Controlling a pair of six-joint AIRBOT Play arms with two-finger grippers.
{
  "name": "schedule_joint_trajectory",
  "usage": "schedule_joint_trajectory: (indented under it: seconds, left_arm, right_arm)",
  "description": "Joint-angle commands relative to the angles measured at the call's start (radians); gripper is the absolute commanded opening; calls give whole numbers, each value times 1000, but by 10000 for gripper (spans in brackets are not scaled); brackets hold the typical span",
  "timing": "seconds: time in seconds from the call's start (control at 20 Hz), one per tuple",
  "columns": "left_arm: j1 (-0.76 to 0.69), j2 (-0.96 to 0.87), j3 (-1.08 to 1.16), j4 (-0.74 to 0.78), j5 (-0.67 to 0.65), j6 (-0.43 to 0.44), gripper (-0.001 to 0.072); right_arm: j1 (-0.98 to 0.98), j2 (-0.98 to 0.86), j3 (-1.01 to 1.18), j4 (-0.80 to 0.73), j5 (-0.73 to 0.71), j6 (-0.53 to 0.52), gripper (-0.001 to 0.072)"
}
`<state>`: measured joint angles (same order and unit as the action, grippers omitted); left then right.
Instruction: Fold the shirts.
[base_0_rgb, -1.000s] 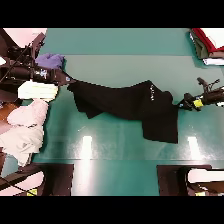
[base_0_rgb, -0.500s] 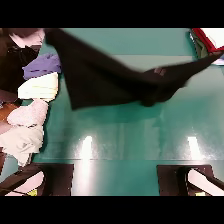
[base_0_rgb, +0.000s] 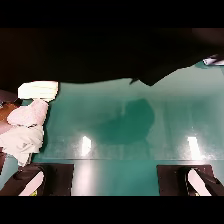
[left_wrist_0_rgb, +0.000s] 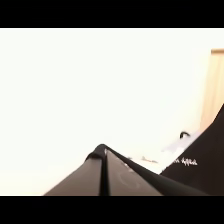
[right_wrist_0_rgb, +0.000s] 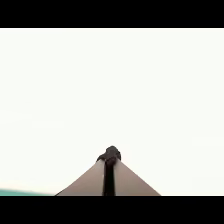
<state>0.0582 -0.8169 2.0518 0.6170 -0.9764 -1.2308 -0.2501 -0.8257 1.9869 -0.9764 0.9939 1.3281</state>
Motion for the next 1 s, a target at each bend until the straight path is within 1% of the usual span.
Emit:
schedule_joint_trajectory:
  seconds: [0.0,0.1,0.15,0.25,0.3,0.4,0.5,0.6,0.7,0.8,0.95]
  left_arm:
    - [0,74,15,2,28,-55,22]
    - [0,71,12,14,-27,-84,22]
    - [0,63,1,43,-70,-111,22]
    - [0,33,-76,126,-203,-200,22]
    - [0,16,-134,163,-269,-233,22]
    - [0,-30,-298,217,-360,-256,22]
    - [0,-79,-504,232,-365,-254,22]
    - [0,-143,-707,241,-326,-248,23]
    - [0,-224,-874,251,-226,-224,22]
    - [0,-333,-953,254,-84,-193,23]
    - [0,-496,-954,213,143,-158,23]
  right_arm:
    - [0,30,113,-181,69,76,15]
    - [0,24,139,-279,142,116,14]
    - [0,18,134,-301,171,120,14]
    - [0,-10,90,-298,229,123,13]
    - [0,-38,61,-282,267,123,13]
    - [6,-123,8,-240,377,123,13]
    - [68,-249,-37,-239,504,125,13]
    - [139,-381,-103,-257,598,126,13]
    - [190,-515,-184,-257,634,126,13]
    - [216,-640,-259,-257,595,126,13]
    - [221,-782,-304,-255,439,127,13]
